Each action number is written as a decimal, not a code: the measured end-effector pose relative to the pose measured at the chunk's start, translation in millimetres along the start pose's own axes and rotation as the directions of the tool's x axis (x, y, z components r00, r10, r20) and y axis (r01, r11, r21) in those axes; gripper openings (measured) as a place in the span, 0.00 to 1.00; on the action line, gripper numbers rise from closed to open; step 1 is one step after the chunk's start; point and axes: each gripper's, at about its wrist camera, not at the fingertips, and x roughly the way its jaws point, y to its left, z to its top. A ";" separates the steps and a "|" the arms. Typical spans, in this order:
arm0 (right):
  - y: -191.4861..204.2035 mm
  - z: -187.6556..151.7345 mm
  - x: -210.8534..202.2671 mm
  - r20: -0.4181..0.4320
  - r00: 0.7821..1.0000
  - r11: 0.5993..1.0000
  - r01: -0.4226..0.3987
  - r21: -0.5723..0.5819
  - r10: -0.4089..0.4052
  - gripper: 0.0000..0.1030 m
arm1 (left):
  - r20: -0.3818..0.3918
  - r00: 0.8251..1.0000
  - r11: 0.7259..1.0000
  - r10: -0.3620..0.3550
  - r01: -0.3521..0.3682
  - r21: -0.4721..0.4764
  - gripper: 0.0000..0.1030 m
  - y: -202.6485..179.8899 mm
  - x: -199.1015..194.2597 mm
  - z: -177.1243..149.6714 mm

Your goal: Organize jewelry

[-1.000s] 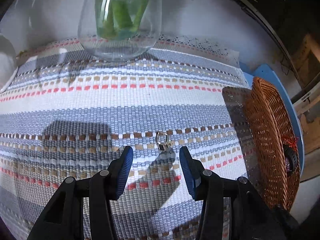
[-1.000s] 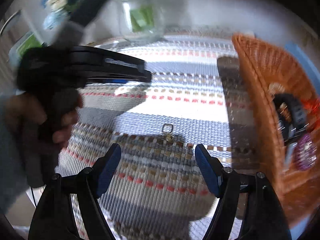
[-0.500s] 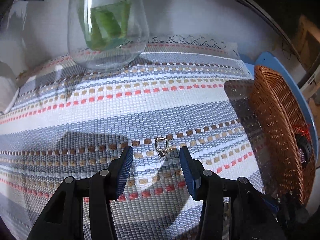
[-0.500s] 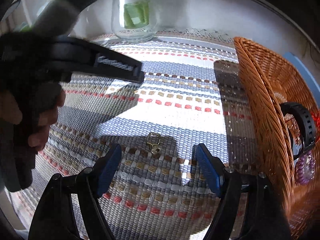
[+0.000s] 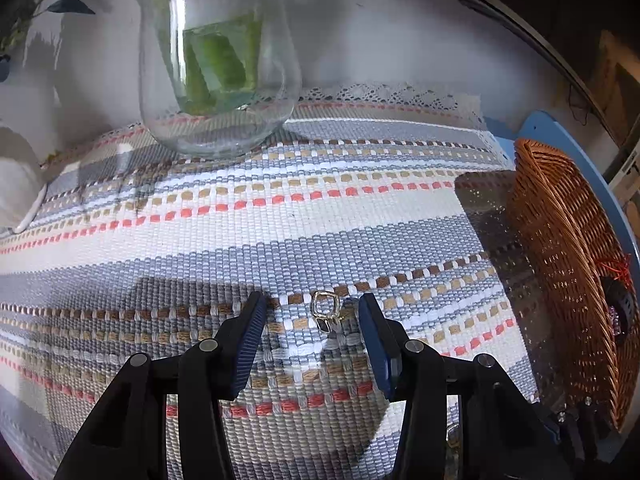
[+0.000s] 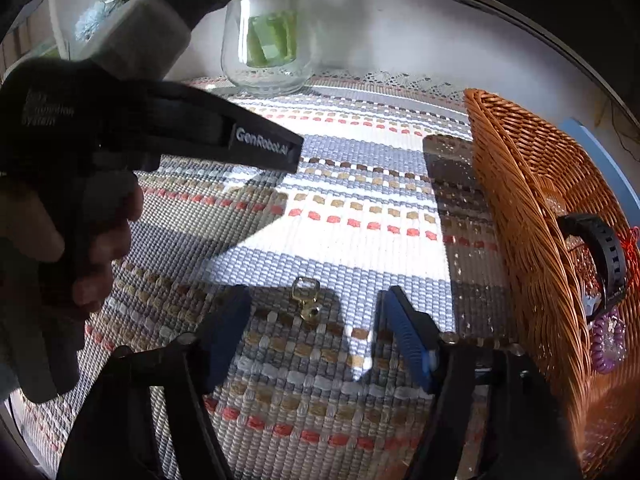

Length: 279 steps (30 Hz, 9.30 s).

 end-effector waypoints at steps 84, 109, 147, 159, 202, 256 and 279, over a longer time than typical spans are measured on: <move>-210.5 -16.7 -115.7 0.087 0.990 0.898 0.067 0.434 -0.116 0.12 | -0.230 0.959 0.895 -0.167 0.246 0.372 0.08 -240.7 -8.4 51.1; -221.9 -21.4 -73.1 0.035 0.999 0.866 -0.013 0.500 -0.005 0.12 | -0.261 0.961 0.867 -0.090 0.205 0.454 0.08 -257.9 12.1 42.3; -210.0 -19.0 -74.2 0.037 0.998 0.870 -0.064 0.488 0.053 0.59 | -0.281 0.956 0.879 -0.081 0.201 0.433 0.10 -242.9 6.9 47.1; -201.3 -10.1 -96.8 0.049 0.998 0.870 -0.060 0.490 0.041 0.60 | -0.210 0.967 0.890 -0.141 0.217 0.400 0.22 -218.2 -38.8 57.6; -127.1 -11.9 -170.1 -0.164 0.952 0.880 0.302 0.365 -0.259 0.63 | -0.121 0.985 0.956 -0.119 0.146 0.253 0.24 -169.6 -148.4 -30.4; -126.5 -18.7 -167.6 -0.199 0.973 0.862 0.197 0.467 -0.114 0.64 | -0.115 0.990 0.969 -0.085 0.109 0.223 0.25 -115.0 -148.9 -35.7; 10.4 -46.0 -35.1 -0.035 0.999 0.981 -0.004 0.194 0.011 0.93 | 0.107 0.969 0.969 0.222 -0.207 -0.138 0.59 48.5 -87.2 -153.9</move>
